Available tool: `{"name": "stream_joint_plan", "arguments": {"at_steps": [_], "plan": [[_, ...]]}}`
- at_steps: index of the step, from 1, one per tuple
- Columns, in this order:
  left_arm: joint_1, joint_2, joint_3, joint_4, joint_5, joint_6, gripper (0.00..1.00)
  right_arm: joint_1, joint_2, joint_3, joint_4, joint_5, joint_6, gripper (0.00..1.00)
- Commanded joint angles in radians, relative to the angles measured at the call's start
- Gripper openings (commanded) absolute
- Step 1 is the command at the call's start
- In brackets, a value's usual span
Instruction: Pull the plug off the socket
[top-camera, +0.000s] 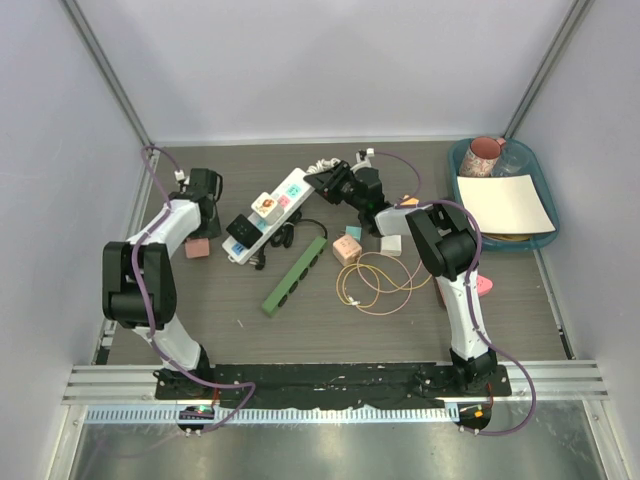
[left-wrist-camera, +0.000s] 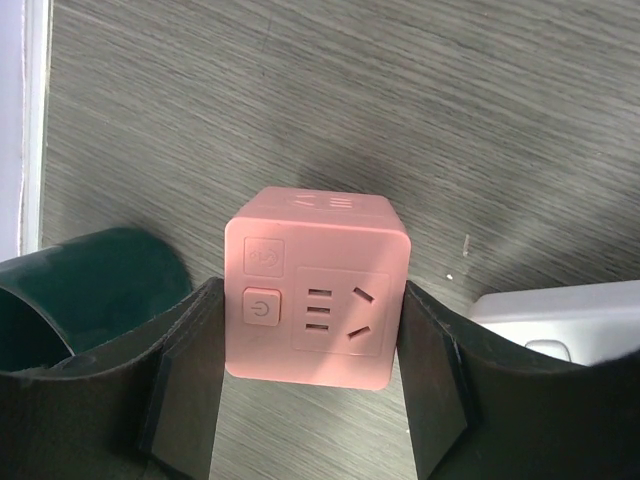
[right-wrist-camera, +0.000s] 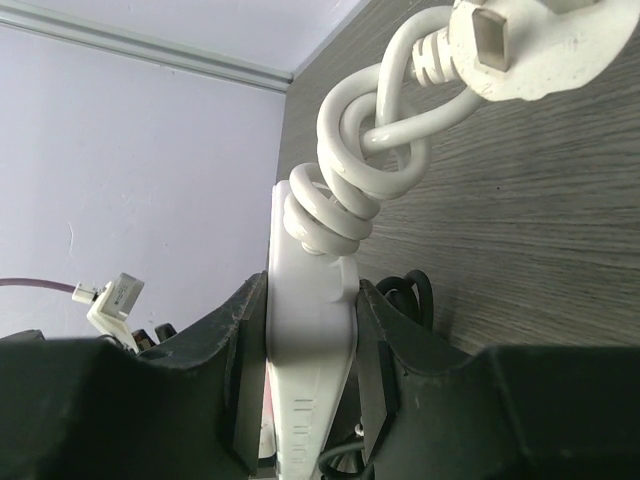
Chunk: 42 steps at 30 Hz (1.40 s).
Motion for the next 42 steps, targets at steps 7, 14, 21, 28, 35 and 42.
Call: {"name": "stream_joint_plan", "arguments": {"at_steps": [7,14,21,28,35,42], "plan": [[0.006,-0.066,0.115,-0.024,0.069,-0.014,0.69,0.006,-0.069,0.014,0.087,-0.083,-0.037,0.01],[0.006,-0.112,0.208,-0.088,0.009,-0.021,0.97,0.006,-0.075,0.009,0.09,-0.088,-0.037,0.01],[0.003,-0.215,0.192,-0.018,0.31,0.099,0.93,0.012,-0.075,0.018,0.09,-0.129,-0.034,0.01],[-0.046,-0.316,0.175,0.045,0.633,0.208,0.93,0.021,-0.052,0.05,0.069,-0.209,-0.052,0.01],[-0.126,-0.292,0.159,-0.007,0.692,0.283,0.94,0.052,-0.087,0.014,0.044,-0.206,-0.084,0.01],[-0.204,-0.342,0.08,-0.026,0.619,0.294,0.96,0.082,-0.129,-0.029,0.017,-0.162,-0.11,0.01]]}}
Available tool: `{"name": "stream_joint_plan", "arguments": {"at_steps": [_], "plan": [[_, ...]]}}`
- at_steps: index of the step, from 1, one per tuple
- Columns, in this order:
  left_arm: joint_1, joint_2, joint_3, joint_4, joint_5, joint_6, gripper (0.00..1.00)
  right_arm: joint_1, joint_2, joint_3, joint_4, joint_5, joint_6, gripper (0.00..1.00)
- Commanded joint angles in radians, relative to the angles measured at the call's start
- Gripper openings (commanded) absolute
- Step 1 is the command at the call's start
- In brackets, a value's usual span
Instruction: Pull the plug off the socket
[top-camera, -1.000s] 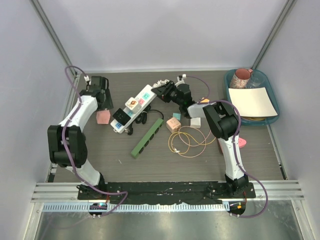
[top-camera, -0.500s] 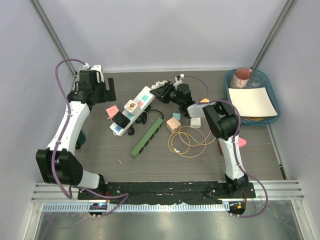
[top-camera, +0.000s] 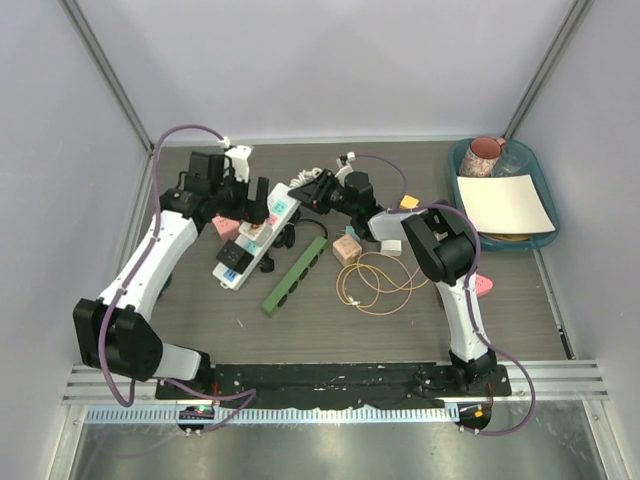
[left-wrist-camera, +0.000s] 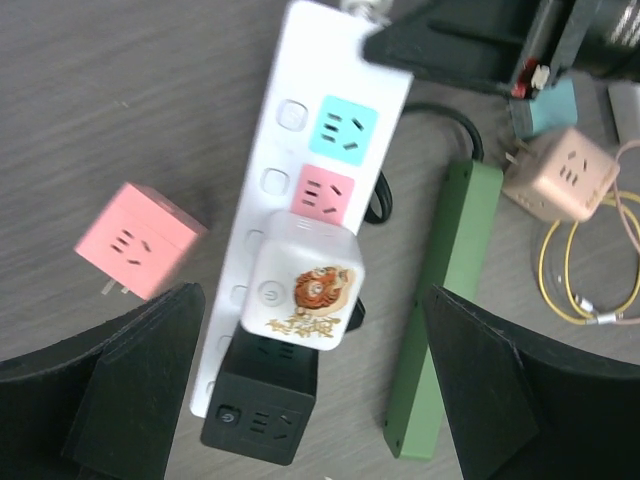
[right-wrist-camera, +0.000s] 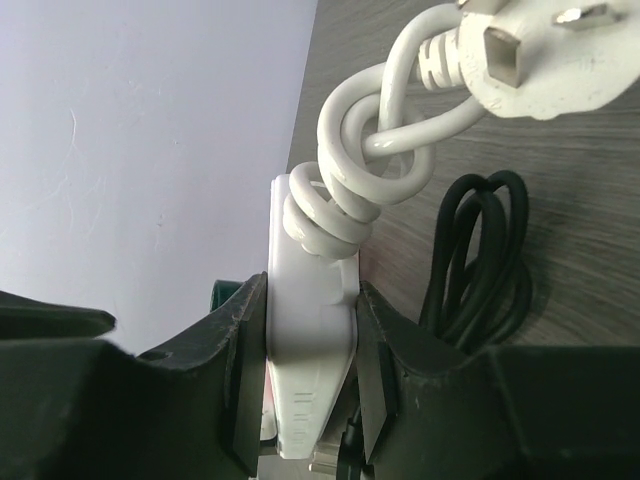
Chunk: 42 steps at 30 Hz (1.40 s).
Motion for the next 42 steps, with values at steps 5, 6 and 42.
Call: {"name": "stream_joint_plan", "arguments": {"at_steps": [5,6,42], "plan": [[-0.047,-0.086,-0.123,-0.005,-0.033,0.034,0.96,0.04,-0.117,-0.029,0.035,0.005,-0.073,0.01],[-0.049,-0.089,-0.135,-0.002,-0.058,0.036,0.96,0.044,-0.119,-0.032,0.037,0.006,-0.075,0.01],[-0.07,-0.028,-0.252,0.084,-0.075,0.037,0.67,0.067,-0.134,-0.066,0.075,0.015,-0.056,0.01]]}}
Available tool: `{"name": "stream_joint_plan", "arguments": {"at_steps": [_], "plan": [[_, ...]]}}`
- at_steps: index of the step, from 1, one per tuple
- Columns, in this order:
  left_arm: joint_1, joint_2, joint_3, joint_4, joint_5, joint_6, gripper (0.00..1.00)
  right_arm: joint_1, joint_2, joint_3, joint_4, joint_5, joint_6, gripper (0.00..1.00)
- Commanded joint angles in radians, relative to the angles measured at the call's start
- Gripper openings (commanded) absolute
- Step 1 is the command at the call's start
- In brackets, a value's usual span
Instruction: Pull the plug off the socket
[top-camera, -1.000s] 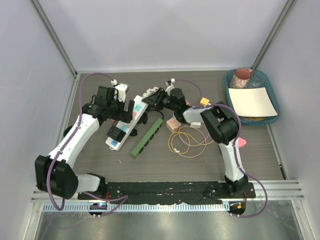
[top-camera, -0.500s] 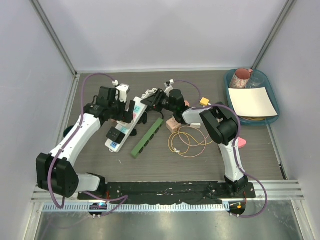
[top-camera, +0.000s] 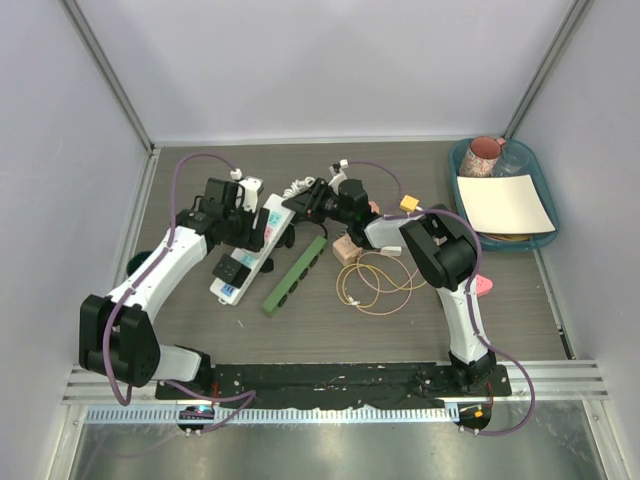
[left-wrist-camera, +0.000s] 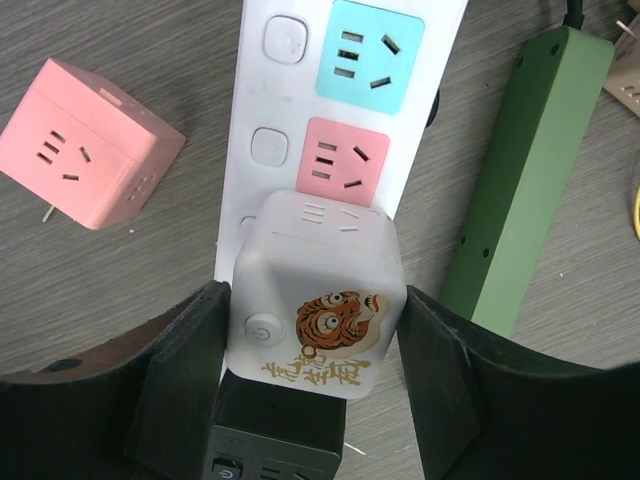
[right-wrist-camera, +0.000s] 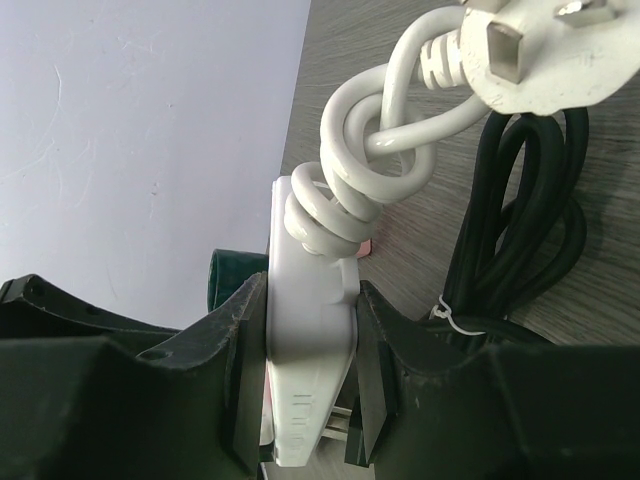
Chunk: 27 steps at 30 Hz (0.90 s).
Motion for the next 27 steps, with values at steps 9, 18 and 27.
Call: {"name": "stream_joint_plan", "arguments": {"at_steps": [9,18,27], "plan": [[-0.004,-0.011,0.026,-0.007,0.024,0.038,0.05,0.009,-0.089,-0.013,0.082,0.021,-0.061,0.01],[-0.004,-0.056,0.073,-0.061,0.015,0.023,0.0,0.009,-0.098,-0.068,0.062,0.089,-0.126,0.01],[-0.003,-0.085,0.096,-0.09,0.004,0.023,0.0,0.001,-0.091,-0.113,0.054,0.126,-0.17,0.01]]}}
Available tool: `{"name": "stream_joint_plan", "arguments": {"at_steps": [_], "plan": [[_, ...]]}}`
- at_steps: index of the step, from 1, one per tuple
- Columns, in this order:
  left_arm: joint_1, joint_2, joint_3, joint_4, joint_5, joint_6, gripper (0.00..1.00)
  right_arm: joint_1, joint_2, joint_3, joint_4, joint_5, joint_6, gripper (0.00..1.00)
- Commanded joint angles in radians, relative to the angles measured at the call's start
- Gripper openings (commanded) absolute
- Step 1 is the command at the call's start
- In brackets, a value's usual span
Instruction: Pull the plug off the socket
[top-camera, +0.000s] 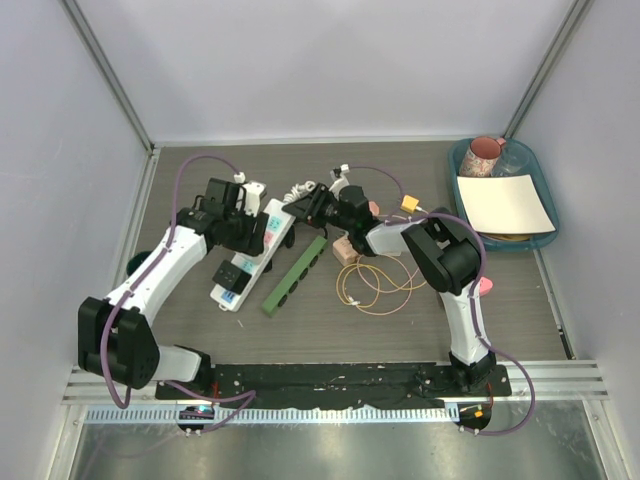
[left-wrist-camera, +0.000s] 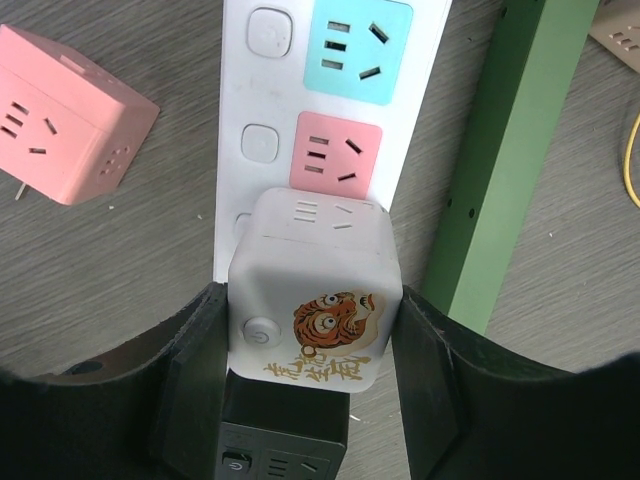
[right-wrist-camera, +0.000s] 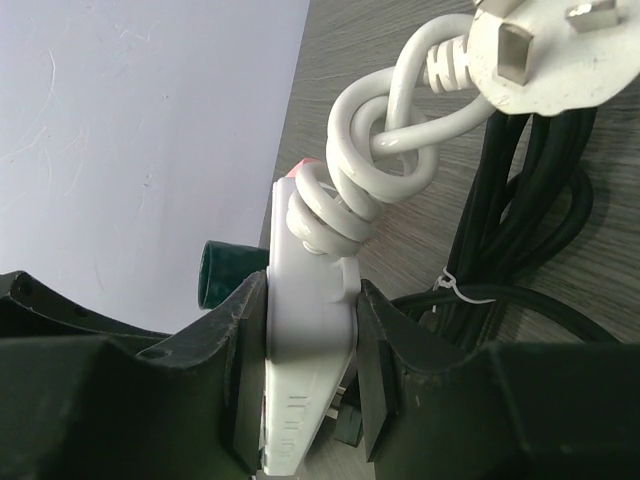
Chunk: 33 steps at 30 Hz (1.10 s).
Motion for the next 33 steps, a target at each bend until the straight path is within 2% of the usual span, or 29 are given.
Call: {"name": "stream_joint_plan", "arguments": {"at_steps": [1,13,24,33], "plan": [[0.004,-0.08,0.072,-0.001,-0.015,-0.004,0.0,-0.015,-0.043,-0.037,0.018,0.073,-0.14,0.01],[0.038,-0.121,0.106,-0.006,0.034,-0.039,0.0,-0.027,-0.033,-0.072,0.013,0.09,-0.165,0.01],[0.038,-0.156,0.121,-0.016,0.013,-0.048,0.0,-0.027,-0.036,-0.045,0.039,0.058,-0.121,0.01],[0.038,-0.216,0.155,-0.036,0.007,-0.068,0.0,-0.023,0.033,0.084,0.065,0.001,-0.061,0.01]]}}
